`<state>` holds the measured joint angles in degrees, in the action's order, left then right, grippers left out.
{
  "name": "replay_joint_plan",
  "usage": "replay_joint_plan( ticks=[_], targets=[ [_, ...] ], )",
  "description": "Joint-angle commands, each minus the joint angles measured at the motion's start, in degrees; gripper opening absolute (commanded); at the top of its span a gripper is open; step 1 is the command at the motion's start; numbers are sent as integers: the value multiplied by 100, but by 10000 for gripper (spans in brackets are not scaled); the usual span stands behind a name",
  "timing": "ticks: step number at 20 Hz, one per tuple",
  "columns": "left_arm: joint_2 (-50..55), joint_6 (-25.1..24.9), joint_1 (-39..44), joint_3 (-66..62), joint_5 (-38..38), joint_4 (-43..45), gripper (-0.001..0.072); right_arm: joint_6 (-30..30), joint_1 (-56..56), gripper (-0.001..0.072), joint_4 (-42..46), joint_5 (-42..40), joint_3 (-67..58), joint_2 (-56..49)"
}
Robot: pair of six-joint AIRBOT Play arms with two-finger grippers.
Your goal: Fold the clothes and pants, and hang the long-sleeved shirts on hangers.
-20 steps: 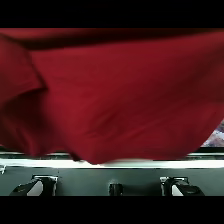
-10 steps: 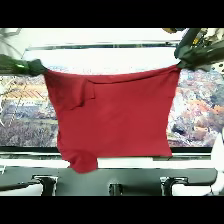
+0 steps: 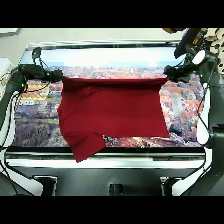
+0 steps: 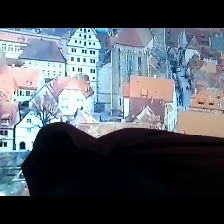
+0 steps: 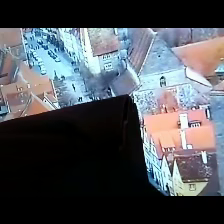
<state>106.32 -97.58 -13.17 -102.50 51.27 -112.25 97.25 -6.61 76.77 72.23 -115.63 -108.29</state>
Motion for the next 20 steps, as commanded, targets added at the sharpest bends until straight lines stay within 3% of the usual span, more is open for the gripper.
replay_joint_plan(
  ticks=[1, 10, 20],
  targets=[
    [136, -369, -79, -83, 706, 46, 16, -68, -2, 33, 256, 286, 2, -107],
    [229, -448, -33, 20, 2177, 280, 15, -214, 4, 34, 166, 1425, 20, -682],
    [273, -444, 79, 181, 2345, 343, 15, -214, 4, 35, 35, 1945, 20, -874]
  ],
)
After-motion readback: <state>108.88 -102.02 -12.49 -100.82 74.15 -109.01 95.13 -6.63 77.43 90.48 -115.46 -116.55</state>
